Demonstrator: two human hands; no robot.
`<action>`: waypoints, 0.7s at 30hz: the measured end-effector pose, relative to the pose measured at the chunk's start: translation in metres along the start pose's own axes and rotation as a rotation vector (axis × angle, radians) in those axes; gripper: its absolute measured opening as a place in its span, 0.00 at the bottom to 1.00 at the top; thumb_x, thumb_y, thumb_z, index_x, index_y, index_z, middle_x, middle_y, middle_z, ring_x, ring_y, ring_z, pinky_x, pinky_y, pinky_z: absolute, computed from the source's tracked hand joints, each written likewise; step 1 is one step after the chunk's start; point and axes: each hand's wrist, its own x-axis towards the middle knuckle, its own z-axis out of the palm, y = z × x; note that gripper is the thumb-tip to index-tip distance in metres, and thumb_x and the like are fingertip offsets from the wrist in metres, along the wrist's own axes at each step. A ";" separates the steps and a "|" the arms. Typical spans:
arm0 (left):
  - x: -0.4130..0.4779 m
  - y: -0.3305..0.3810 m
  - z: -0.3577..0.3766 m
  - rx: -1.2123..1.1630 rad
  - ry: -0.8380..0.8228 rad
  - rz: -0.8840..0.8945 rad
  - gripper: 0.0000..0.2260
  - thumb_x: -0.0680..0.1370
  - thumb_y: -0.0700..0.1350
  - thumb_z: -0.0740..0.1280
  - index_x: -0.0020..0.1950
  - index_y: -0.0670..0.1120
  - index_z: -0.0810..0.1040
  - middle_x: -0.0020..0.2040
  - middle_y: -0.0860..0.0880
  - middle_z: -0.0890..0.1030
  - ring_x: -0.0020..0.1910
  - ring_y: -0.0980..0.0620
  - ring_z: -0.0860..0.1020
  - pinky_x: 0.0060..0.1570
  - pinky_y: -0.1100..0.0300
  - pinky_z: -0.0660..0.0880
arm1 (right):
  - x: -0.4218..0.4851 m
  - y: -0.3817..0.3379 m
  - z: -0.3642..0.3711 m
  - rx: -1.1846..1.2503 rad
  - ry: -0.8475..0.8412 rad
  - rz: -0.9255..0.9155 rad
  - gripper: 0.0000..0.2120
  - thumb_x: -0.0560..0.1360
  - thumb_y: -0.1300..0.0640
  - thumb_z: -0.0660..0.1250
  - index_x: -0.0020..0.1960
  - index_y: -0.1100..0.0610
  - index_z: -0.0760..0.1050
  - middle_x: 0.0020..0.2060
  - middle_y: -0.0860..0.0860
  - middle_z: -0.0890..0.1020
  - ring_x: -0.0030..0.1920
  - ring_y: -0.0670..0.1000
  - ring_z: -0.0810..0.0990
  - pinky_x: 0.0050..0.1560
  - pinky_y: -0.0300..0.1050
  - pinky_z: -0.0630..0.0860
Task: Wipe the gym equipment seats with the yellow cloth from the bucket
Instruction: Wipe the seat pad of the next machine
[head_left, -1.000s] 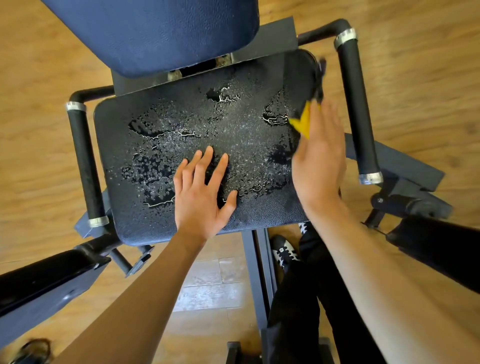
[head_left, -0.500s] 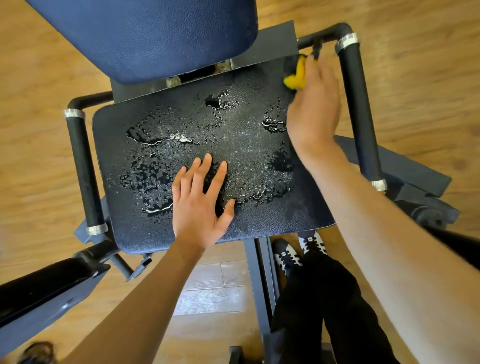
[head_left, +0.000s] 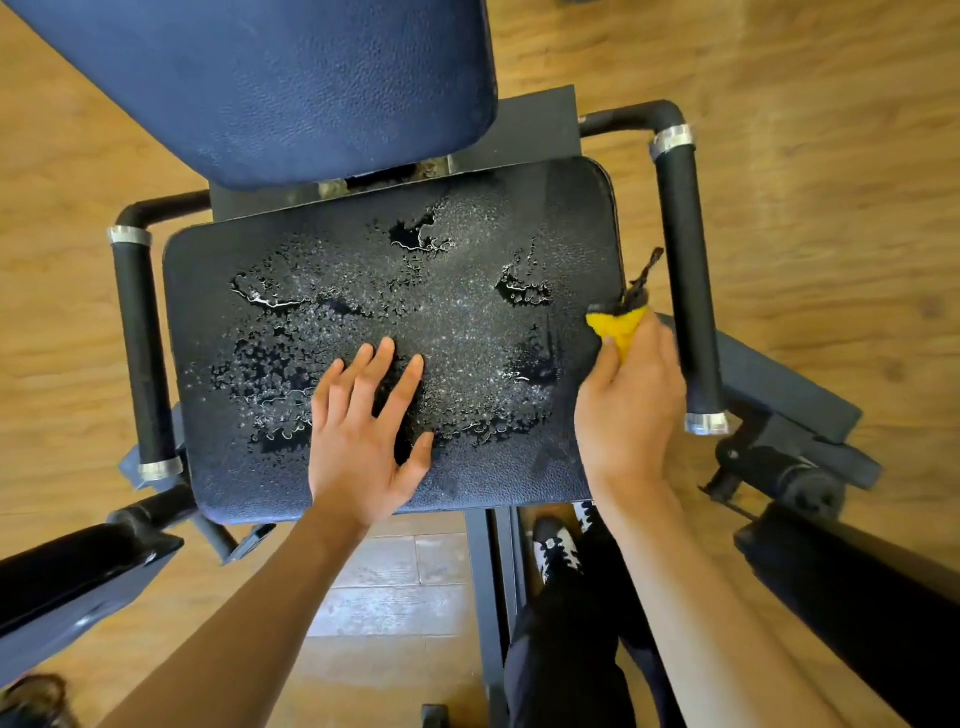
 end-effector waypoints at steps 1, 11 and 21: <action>0.000 0.001 0.000 0.002 -0.001 -0.002 0.28 0.81 0.58 0.56 0.78 0.45 0.67 0.77 0.39 0.65 0.76 0.36 0.64 0.74 0.35 0.59 | 0.014 -0.008 0.003 0.011 -0.009 0.005 0.12 0.80 0.64 0.62 0.63 0.63 0.74 0.54 0.58 0.79 0.55 0.60 0.76 0.51 0.45 0.67; 0.000 0.001 -0.001 0.032 -0.064 -0.037 0.29 0.80 0.58 0.56 0.78 0.45 0.66 0.78 0.40 0.63 0.76 0.35 0.62 0.75 0.35 0.58 | 0.100 -0.044 0.039 -0.016 -0.046 -0.044 0.19 0.82 0.53 0.61 0.71 0.58 0.70 0.62 0.53 0.78 0.63 0.56 0.75 0.60 0.50 0.70; -0.001 0.004 -0.002 0.015 -0.071 -0.055 0.30 0.79 0.58 0.56 0.78 0.46 0.66 0.78 0.39 0.65 0.77 0.36 0.62 0.76 0.37 0.55 | -0.060 0.044 -0.020 -0.022 -0.122 0.013 0.24 0.81 0.55 0.58 0.73 0.65 0.67 0.63 0.60 0.77 0.63 0.61 0.74 0.65 0.52 0.69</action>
